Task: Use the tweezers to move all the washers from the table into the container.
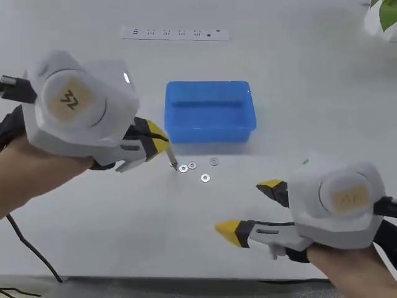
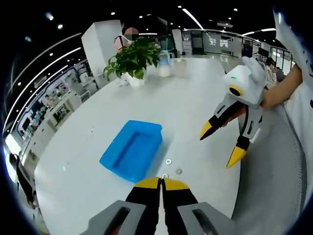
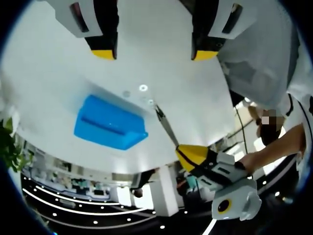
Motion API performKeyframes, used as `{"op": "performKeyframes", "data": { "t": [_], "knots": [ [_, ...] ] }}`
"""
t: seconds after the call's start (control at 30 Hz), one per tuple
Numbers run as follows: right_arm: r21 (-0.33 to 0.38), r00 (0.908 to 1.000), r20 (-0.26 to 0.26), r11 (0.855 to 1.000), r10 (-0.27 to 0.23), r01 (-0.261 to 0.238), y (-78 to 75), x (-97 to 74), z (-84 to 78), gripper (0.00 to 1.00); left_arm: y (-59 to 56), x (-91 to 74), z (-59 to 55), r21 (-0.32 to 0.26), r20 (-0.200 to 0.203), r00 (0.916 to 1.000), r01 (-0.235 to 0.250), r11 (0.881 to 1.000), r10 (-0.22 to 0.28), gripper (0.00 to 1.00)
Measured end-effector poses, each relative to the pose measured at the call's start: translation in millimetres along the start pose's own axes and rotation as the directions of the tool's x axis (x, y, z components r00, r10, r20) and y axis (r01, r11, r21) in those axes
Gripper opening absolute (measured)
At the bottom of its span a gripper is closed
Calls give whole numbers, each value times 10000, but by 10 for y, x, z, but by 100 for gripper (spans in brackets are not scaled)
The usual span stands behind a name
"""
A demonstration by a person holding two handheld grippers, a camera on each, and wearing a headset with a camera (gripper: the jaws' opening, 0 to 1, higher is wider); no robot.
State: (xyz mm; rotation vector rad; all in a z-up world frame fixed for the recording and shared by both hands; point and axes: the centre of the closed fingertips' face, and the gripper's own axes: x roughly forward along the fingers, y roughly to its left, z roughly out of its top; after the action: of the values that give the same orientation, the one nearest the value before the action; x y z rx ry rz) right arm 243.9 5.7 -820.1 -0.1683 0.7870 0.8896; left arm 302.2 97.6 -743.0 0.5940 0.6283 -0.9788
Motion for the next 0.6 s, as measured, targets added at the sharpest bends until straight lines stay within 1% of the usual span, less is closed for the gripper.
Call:
{"op": "performKeyframes", "data": {
  "t": [0.1,0.17,0.23,0.27,0.33,0.4,0.43,0.47,0.5,0.53,0.6],
  "knots": [
    [3,10000,4,10000,15,-15,7,0,1,59,31,10,3,86,-48,10000,-25,10000,25,0],
    [6,10000,-27,10000,24,-24,8,3,-6,59,51,31,-10,17,-132,9999,40,10000,-40,0],
    [6,10000,-49,10000,25,-25,7,6,-9,59,58,55,-31,88,-195,9998,25,10000,-24,0],
    [10,10000,-54,10000,32,-32,8,7,-12,59,57,60,-7,99,-39,10000,88,9999,-88,0],
    [19,10000,-75,10000,50,-50,12,8,-17,59,64,68,-2,-88,-12,9999,157,9998,-157,0],
    [25,9999,-64,9999,142,-142,27,10,-11,58,67,71,0,-74,-67,9998,212,9997,-213,0],
    [-52,9993,-17,9993,374,-374,58,21,17,57,62,71,-3,-13,-97,9995,296,9996,-296,0],
    [-175,9984,13,9983,562,-562,76,35,50,53,55,71,-3,2,-113,9991,400,9992,-400,0],
    [-451,9965,51,9956,830,-827,95,66,117,50,52,69,-7,37,-140,9986,503,9987,-503,0],
    [-714,9943,53,9918,1064,-1058,113,93,172,47,54,70,-8,89,-151,9985,534,9985,-533,0],
    [-1508,9899,-115,9784,1415,-1416,117,175,305,37,73,70,-13,179,-192,9981,580,9982,-577,0]
  ]
}}
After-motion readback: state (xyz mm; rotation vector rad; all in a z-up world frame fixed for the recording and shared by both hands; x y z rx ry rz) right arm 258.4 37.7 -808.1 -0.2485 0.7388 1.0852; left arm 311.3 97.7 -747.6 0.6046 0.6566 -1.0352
